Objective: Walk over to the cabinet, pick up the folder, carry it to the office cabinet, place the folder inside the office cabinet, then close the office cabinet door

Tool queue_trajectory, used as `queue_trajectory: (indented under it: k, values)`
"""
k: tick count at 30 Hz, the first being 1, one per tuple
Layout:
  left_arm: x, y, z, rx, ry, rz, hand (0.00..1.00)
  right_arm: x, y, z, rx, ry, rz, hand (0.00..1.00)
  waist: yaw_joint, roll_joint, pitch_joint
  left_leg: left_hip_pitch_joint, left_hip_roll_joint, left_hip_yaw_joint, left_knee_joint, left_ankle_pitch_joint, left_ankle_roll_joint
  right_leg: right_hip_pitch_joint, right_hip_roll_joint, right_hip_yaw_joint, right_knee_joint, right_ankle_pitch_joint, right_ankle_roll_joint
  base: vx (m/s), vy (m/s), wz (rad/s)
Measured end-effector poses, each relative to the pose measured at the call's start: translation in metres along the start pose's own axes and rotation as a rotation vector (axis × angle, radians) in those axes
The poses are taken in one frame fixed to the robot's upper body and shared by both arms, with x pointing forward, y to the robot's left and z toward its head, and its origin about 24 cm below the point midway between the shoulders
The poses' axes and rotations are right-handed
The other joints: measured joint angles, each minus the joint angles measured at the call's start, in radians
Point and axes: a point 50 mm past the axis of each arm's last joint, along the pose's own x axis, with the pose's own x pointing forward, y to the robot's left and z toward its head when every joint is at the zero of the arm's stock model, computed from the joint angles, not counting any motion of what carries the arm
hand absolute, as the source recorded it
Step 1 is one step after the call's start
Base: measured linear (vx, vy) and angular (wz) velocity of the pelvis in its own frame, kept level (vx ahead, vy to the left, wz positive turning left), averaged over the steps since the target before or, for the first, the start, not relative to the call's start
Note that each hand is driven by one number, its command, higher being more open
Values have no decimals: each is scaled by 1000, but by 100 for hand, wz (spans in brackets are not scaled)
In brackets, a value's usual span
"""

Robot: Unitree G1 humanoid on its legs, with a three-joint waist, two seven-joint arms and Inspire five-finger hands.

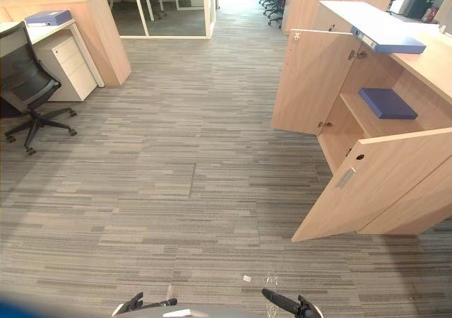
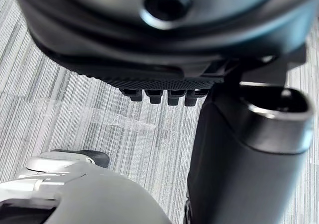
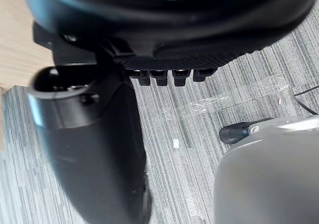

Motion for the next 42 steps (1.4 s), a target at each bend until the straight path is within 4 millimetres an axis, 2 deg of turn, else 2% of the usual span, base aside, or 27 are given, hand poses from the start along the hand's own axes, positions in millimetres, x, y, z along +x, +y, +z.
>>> queue_trajectory:
  k: [7,13,16,17,18,19,20,21,22,23,24,27,28,29,30,32,34,35,36,37,38,39,40,41,42]
  values:
    - [0,-1,-3,-50,16,-29,100,0,-2,-5,18,15,-8,100,-1,4,12,29,-1,36,-39,10,5,10,-3,4,-28,20,18,12,30,-14]
    - [1,-1,-1,-14,10,-28,100,0,-3,-5,16,20,-8,100,-1,3,28,50,-3,45,-58,17,7,27,-5,3,-46,34,32,4,17,-4]
    - [2,-2,4,15,-7,-20,100,0,-1,-3,14,9,-4,100,-1,1,44,18,5,60,8,-17,-7,24,-2,12,-46,35,30,-15,20,-13]
    - [3,-3,7,13,-22,-13,100,1,-1,2,13,-2,-3,100,1,8,61,-23,23,67,98,-63,-13,21,11,16,-45,36,26,-66,7,-21]
    - [3,-4,11,-25,-46,2,100,2,-1,6,15,-13,-3,100,3,21,78,-73,54,74,204,-120,-26,19,33,12,-44,22,1,-74,-13,-26]
    - [3,-6,14,-48,-62,8,100,2,-2,8,15,-19,-6,100,5,34,88,-98,79,79,266,-150,-40,17,48,-6,-41,10,-19,-74,-44,-44]
    - [3,-7,18,-94,-84,25,100,2,-3,11,13,-34,-11,100,21,47,94,-151,132,96,391,-196,-76,6,76,-34,-15,0,-35,-46,-71,-39]
    - [3,-5,24,-125,-107,43,100,2,-3,12,15,-40,-18,100,25,50,109,-237,174,86,579,-188,-76,-3,103,-33,2,-10,-53,-45,-78,-36]
    - [3,-5,28,-136,-127,45,100,2,-3,12,16,-39,-23,100,28,50,114,-277,191,78,666,-166,-61,-1,113,-30,12,-15,-62,-18,-87,-24]
    - [3,-5,37,-152,-169,47,100,2,-3,12,15,-35,-32,100,39,45,125,-342,212,68,811,-106,-42,10,117,-16,31,-28,-80,38,-85,-31]
    - [2,-5,40,-153,-193,52,100,2,-3,12,14,-34,-37,100,49,39,129,-378,219,67,867,-106,-40,16,115,-1,47,-42,-93,101,-77,-45]
    - [2,-5,47,-152,-228,63,100,4,1,19,12,-42,-31,100,50,17,143,-427,201,70,785,-131,-59,32,70,46,64,-59,-88,106,-1,-42]
    - [2,-5,47,-155,-232,68,100,4,2,21,10,-44,-31,100,50,17,144,-441,192,65,664,-129,-71,32,41,61,64,-73,-70,147,97,-46]
    - [2,-4,47,-158,-231,76,100,4,2,22,6,-43,-32,100,49,17,145,-445,177,45,497,-104,-90,32,6,77,67,-91,-55,227,159,-40]
    - [2,-5,47,-159,-230,80,100,5,1,23,4,-44,-34,100,49,20,146,-445,172,27,405,-81,-96,32,-8,82,72,-102,-48,301,224,-24]
    - [2,-9,46,-161,-223,98,100,5,-6,23,-7,-35,-52,100,49,43,148,-443,181,-73,102,16,-136,45,-42,89,104,-167,-5,319,247,-4]
    - [2,-11,44,-169,-212,108,100,4,-10,20,-17,-13,-70,100,51,54,147,-439,193,-92,25,40,-133,77,-63,90,131,-221,27,409,336,1]
    - [2,-11,37,-175,-188,120,100,4,-12,15,-15,7,-83,100,54,57,132,-424,187,-65,37,47,-123,116,-105,87,162,-281,62,462,390,-5]
    - [2,-7,36,-177,-182,125,100,4,-10,12,-12,16,-81,100,54,45,118,-422,170,-41,62,123,-129,136,-138,85,170,-300,78,589,464,-22]
    - [2,-3,31,-166,-162,139,100,3,-9,3,10,45,-80,100,56,15,71,-423,124,2,102,185,-120,127,-207,90,225,-308,81,534,391,-32]
    - [1,2,26,-156,-143,150,100,3,-4,-1,31,55,-68,100,57,-17,30,-413,77,30,108,194,-107,85,-260,98,311,-302,80,666,459,-50]
    - [1,9,22,-147,-121,170,100,3,5,-2,60,54,-45,100,59,-49,13,-366,12,58,103,205,-65,41,-328,99,455,-277,62,569,406,-40]
    - [1,13,20,-139,-110,179,100,3,9,-3,75,51,-36,100,54,-67,11,-338,-22,75,104,184,-34,19,-365,100,534,-251,48,586,413,-25]
    - [1,16,19,-123,-98,185,100,3,12,-1,96,39,-25,100,48,-87,9,-282,-76,96,99,147,5,-42,-425,94,709,-142,-19,556,421,-9]
    - [1,15,19,-112,-96,182,100,3,12,4,96,19,-21,100,43,-85,13,-225,-108,107,91,113,34,-113,-478,71,878,18,-97,543,406,-3]
